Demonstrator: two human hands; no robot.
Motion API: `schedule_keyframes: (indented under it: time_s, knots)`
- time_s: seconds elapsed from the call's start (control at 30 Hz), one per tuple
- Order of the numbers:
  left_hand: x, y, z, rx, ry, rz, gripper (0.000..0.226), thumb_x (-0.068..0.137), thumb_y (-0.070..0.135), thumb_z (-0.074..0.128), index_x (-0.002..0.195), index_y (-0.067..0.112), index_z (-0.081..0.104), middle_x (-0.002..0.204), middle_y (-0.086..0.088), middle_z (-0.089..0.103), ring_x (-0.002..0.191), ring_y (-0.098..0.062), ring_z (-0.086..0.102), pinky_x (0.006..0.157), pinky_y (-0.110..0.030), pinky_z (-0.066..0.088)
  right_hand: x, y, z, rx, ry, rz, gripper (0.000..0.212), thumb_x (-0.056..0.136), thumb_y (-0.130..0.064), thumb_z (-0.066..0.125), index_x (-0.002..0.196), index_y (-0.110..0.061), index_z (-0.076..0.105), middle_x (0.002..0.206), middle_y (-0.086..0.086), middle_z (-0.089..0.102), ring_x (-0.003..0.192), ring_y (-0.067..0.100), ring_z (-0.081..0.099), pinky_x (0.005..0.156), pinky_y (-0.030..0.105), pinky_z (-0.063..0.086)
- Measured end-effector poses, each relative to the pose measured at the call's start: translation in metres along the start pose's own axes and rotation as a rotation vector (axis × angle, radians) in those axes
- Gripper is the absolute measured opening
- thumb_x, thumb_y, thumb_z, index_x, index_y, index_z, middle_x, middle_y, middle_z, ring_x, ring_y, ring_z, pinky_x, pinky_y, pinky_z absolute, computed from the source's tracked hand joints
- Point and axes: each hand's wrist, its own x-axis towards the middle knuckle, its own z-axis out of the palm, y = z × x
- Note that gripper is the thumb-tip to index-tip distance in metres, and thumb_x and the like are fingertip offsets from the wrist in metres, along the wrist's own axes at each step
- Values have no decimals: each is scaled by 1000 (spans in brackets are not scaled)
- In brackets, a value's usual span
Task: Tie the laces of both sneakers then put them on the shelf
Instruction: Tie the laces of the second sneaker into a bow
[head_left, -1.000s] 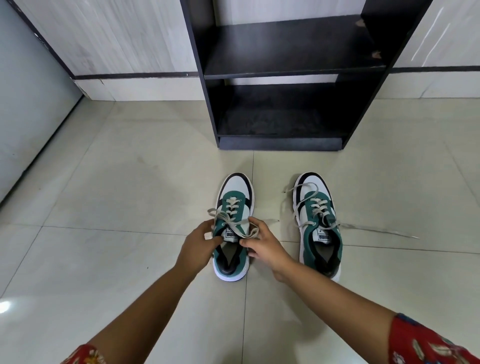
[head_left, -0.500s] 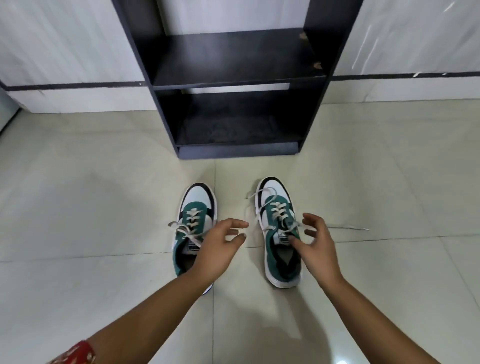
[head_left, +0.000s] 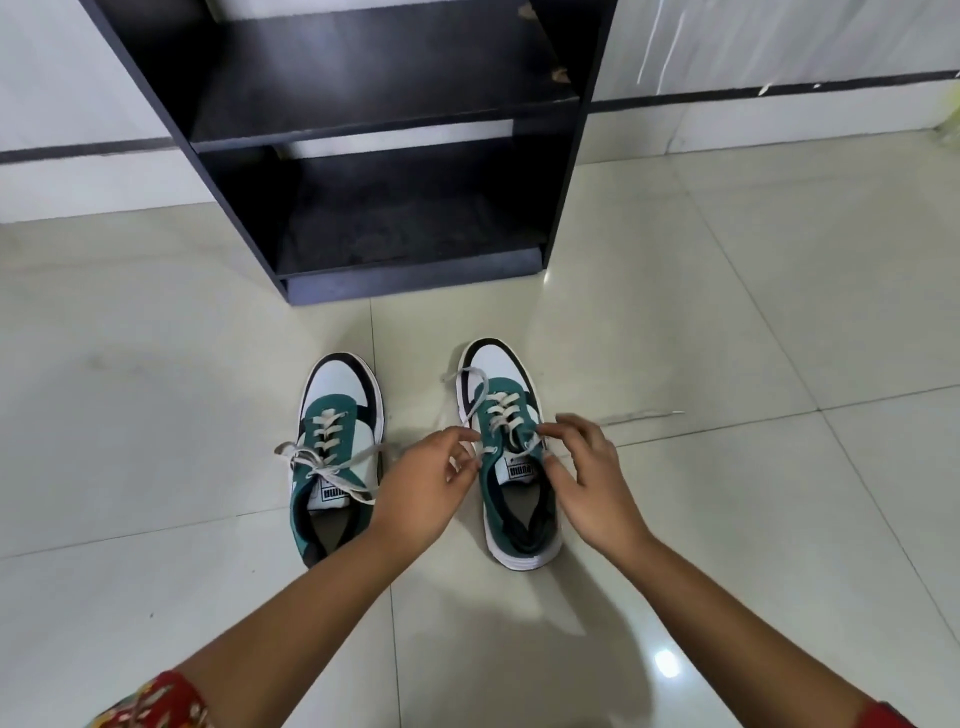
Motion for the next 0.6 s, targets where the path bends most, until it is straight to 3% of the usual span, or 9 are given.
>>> schedule_keyframes:
  time_s: [0.07,0.27,0.37,0.43,0.6]
  knots:
    - [2,-2,0,22,17,45,15,86,25,59,101,26,64,88,9,63,80,-11,57,76,-33,50,7,2,-5,-92,-21,-91,33,88,-9,52,118,-20,60,131,-3,55,122,18,46,96,18,29]
    - [6,3,-1,125,42,109,7,84,25,59,89,21,64,106,5,60,103,-14,52,83,-35,48,16,-2,-10,-200,4,-105,14,87,-23,59,98,-22,66,95,-5,69,94,20,56,79,30,43]
    - [3,5,-5,20,74,25,3,81,22,59,83,20,58,86,8,64,80,-12,59,70,-32,49,16,-3,-15,-217,2,-95,7,87,-25,58,90,-22,64,89,-10,68,91,17,56,76,30,42]
    - [3,4,-11,-90,61,-59,5,80,22,60,84,23,58,74,7,63,67,-12,58,66,-32,47,14,-3,-21,-103,-15,-15,3,85,-21,60,84,-23,62,86,-10,67,90,14,60,74,29,43]
    - [8,0,-17,2,57,28,16,81,40,64,95,34,71,78,10,68,67,-6,56,72,-29,44,13,-4,-20,29,-103,4,10,84,-26,65,91,-24,70,85,-8,72,84,6,63,72,16,43]
